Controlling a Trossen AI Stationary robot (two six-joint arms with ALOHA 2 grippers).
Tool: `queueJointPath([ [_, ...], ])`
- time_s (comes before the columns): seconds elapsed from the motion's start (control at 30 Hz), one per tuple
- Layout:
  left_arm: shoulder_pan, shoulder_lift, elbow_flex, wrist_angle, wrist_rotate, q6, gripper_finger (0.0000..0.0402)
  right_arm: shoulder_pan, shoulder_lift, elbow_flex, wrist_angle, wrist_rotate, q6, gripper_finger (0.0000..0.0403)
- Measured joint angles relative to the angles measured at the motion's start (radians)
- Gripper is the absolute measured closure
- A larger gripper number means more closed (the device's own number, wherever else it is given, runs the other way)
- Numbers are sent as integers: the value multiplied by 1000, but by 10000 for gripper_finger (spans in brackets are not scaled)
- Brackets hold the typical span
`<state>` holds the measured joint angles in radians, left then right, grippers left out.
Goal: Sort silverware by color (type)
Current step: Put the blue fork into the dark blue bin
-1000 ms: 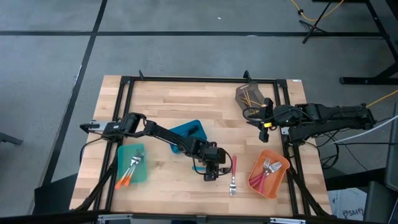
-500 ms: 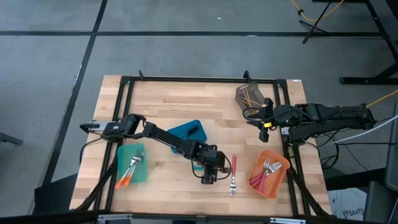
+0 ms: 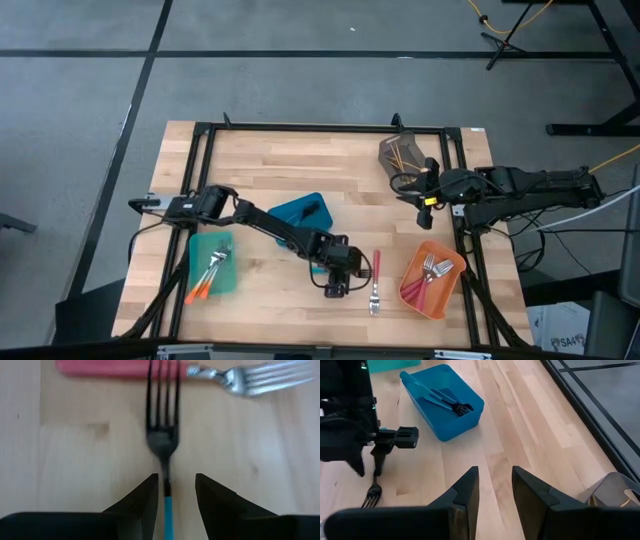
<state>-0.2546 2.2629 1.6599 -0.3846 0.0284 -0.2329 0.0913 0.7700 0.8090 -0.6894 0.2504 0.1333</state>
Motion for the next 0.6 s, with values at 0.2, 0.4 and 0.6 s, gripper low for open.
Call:
queueJointPath([
  [0.2,1,7,0,-7,-8,0,278,0,0,0,-10,0,0,299],
  [0.4,0,8,0,-31,-18,5,278,0,0,0,-18,0,0,299],
  [0.6,-3,9,0,-45,-38,5,278,0,0,0,-18,-1,0,299],
])
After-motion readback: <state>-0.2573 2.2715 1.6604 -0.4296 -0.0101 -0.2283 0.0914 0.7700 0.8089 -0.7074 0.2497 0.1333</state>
